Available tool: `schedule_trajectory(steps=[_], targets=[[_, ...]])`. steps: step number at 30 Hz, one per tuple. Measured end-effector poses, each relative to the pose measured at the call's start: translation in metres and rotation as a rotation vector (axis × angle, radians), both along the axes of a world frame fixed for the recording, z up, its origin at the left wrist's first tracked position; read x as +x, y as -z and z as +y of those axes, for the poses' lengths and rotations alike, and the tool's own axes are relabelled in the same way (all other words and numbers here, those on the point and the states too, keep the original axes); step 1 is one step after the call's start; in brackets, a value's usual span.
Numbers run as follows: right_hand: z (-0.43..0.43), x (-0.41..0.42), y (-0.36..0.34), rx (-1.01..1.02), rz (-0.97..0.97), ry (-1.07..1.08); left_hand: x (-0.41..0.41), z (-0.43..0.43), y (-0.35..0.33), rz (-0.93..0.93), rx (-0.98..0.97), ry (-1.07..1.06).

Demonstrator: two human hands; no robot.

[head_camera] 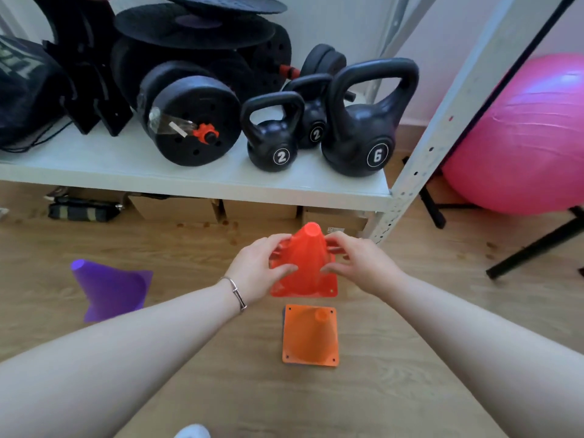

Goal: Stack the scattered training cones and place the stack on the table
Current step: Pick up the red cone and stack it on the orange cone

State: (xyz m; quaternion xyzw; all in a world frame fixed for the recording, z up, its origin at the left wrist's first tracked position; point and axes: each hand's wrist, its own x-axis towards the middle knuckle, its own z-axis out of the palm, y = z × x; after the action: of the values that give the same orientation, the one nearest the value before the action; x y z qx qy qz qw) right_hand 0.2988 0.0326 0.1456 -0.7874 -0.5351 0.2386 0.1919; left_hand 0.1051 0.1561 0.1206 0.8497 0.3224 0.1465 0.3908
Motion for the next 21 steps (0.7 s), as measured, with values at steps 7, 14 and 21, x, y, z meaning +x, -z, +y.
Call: schedule_trajectory(steps=[7, 14, 21], targets=[[-0.044, -0.001, -0.001, -0.065, 0.027, -0.007, 0.001, -0.039, 0.0, 0.014, -0.097, 0.032], [-0.068, -0.014, 0.03, -0.104, 0.068, 0.01, -0.012, -0.057, 0.023, 0.09, -0.13, 0.065], [-0.084, -0.022, 0.081, -0.161, 0.118, 0.059, -0.008, -0.067, 0.061, 0.2, -0.134, 0.148]])
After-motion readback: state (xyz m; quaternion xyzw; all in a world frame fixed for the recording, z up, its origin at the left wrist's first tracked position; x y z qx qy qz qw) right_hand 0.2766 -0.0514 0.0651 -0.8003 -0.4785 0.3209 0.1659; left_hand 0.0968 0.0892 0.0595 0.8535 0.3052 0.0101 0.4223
